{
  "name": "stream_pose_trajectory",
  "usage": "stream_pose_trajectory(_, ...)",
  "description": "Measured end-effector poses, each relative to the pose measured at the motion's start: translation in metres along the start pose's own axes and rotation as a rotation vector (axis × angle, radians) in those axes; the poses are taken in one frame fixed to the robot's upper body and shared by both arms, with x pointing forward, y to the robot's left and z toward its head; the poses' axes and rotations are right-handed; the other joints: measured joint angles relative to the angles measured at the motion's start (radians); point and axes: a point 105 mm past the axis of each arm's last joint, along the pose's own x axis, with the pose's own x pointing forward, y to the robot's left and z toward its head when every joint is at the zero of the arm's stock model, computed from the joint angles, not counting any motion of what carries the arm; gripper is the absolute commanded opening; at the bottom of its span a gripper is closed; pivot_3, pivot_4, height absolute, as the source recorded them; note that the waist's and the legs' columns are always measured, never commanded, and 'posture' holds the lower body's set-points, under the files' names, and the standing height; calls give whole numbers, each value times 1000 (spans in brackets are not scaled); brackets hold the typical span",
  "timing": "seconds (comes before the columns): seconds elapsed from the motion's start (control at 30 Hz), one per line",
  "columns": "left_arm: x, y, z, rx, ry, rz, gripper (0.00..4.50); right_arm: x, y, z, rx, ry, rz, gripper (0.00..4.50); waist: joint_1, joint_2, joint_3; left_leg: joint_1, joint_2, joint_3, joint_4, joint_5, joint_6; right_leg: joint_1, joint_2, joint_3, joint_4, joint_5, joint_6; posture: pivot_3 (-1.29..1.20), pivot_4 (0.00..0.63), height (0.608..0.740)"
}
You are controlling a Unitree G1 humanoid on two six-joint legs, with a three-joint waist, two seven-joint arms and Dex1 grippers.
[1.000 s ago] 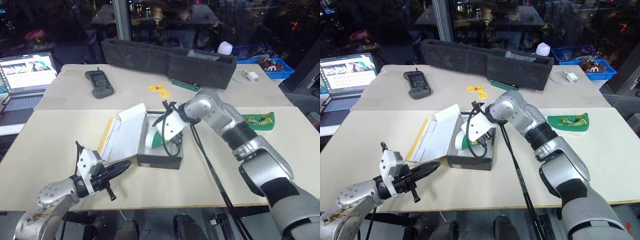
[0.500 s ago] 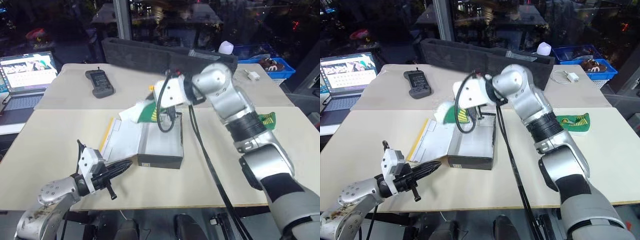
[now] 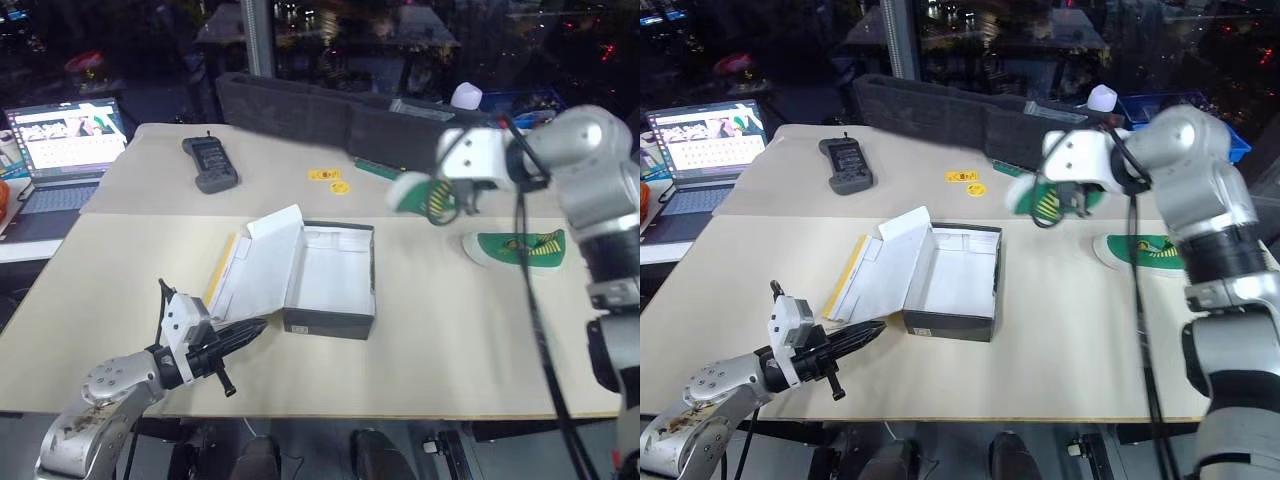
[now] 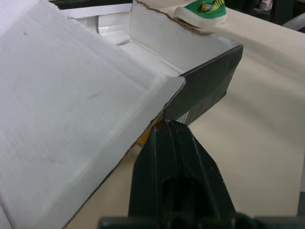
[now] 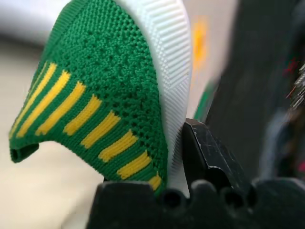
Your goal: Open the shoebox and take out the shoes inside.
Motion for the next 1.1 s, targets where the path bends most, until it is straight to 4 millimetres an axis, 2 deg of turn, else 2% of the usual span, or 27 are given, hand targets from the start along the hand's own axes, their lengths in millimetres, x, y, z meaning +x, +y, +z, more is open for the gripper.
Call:
stream_pose_trajectory(0.23,3,0,-1,-7,0,-10,22,-15,28,-45,66,207,99,884,-13,1,1,2,0,0,1,0,0,1,0,1,2,0,0,0,150,715)
stream_pose_trajectory(0.3,5,-1,0,-6,-5,-16,22,-14,38,-67,80,318,130,884,-12,1,0,2,0,1,1,0,0,1,0,1,1,0,0,0,150,715)
stream_pose_trajectory(0.4,6,-1,0,-5,-8,-20,22,-10,64,-96,127,442,218,884,-8,1,1,1,-1,1,2,0,0,1,0,1,1,0,1,0,150,715)
stream_pose_trajectory(0.5,7,-1,0,-6,-8,-21,22,-6,80,-108,141,492,282,884,-13,2,1,1,-1,1,1,0,0,1,0,1,1,0,1,0,150,715)
stream_pose_trajectory(0.7,7,-2,-2,-12,-4,-20,22,-10,90,-123,191,548,316,884,-12,2,1,2,-1,1,2,0,0,2,0,1,1,0,1,0,150,715)
stream_pose_trajectory(0.77,7,-2,-2,-14,-3,-19,22,-8,92,-124,200,546,321,1595,-13,2,1,2,-1,1,2,0,0,2,-1,2,1,0,2,0,150,715)
stream_pose_trajectory(0.8,7,-2,-2,-13,-3,-18,22,-6,92,-123,196,541,318,1702,-14,2,1,3,-1,1,2,0,0,2,0,2,1,0,2,0,150,715)
stream_pose_trajectory(0.87,7,-2,-2,-14,-3,-18,22,-1,90,-123,199,535,298,2450,-14,2,1,3,-1,1,2,0,0,2,0,2,1,0,2,0,150,715)
stream_pose_trajectory(0.93,7,-2,-2,-14,-3,-18,22,5,84,-124,185,532,254,3144,-14,2,1,3,-1,1,2,0,0,2,0,2,1,0,2,0,150,715)
stream_pose_trajectory(0.97,7,-2,-2,-14,-3,-18,22,6,82,-124,176,533,238,3353,-14,2,1,3,-1,1,2,0,0,2,0,2,1,0,2,0,150,715)
stream_pose_trajectory(1.1,7,-2,-2,-14,-3,-18,22,9,66,-124,140,528,162,3353,-11,2,1,2,-1,1,2,0,0,2,0,2,1,0,2,0,150,715)
